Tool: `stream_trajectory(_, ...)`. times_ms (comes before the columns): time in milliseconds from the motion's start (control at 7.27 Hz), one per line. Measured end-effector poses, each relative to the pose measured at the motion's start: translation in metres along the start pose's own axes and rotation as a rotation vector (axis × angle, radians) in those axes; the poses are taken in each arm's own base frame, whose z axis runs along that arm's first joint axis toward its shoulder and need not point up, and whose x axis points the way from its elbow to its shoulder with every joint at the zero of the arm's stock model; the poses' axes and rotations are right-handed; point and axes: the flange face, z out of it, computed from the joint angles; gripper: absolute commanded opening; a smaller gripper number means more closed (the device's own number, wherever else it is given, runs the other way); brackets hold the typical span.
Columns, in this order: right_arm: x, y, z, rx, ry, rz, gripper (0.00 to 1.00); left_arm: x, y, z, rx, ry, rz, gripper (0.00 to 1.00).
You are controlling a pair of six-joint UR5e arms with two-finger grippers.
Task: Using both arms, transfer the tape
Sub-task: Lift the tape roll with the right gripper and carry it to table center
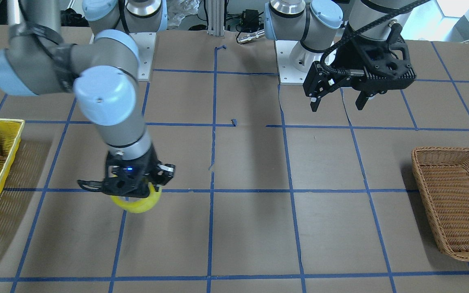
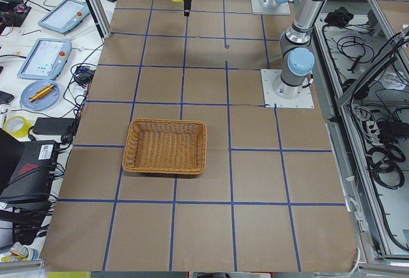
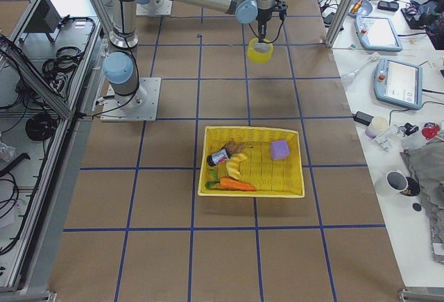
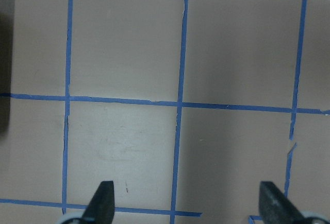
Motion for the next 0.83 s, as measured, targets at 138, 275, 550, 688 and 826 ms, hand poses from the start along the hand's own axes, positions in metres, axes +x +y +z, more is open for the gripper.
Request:
stream_trajectory(138,-0.045,0.014,0.029,0.016,-0.010,0.059,0.00,0.000,0.000,0.000,0.000,0.000,0.000,1.00)
stream_trajectory(275,-0.076,0.026,0.056,0.024,-0.019,0.111,0.00,0.000,0.000,0.000,0.000,0.000,0.000,1.00)
stream_trajectory(550,-0.109,0.044,0.085,0.019,-0.024,0.180,0.00,0.000,0.000,0.000,-0.001,0.000,0.000,1.00)
stream_trajectory(688,-0.119,0.052,0.092,0.013,-0.024,0.197,0.59,0.000,0.001,0.000,0.000,-0.001,0.000,1.00)
stream_trajectory(826,-0.126,0.058,0.096,0.008,-0.025,0.199,1.00,0.000,0.001,-0.001,0.001,-0.001,0.000,1.00)
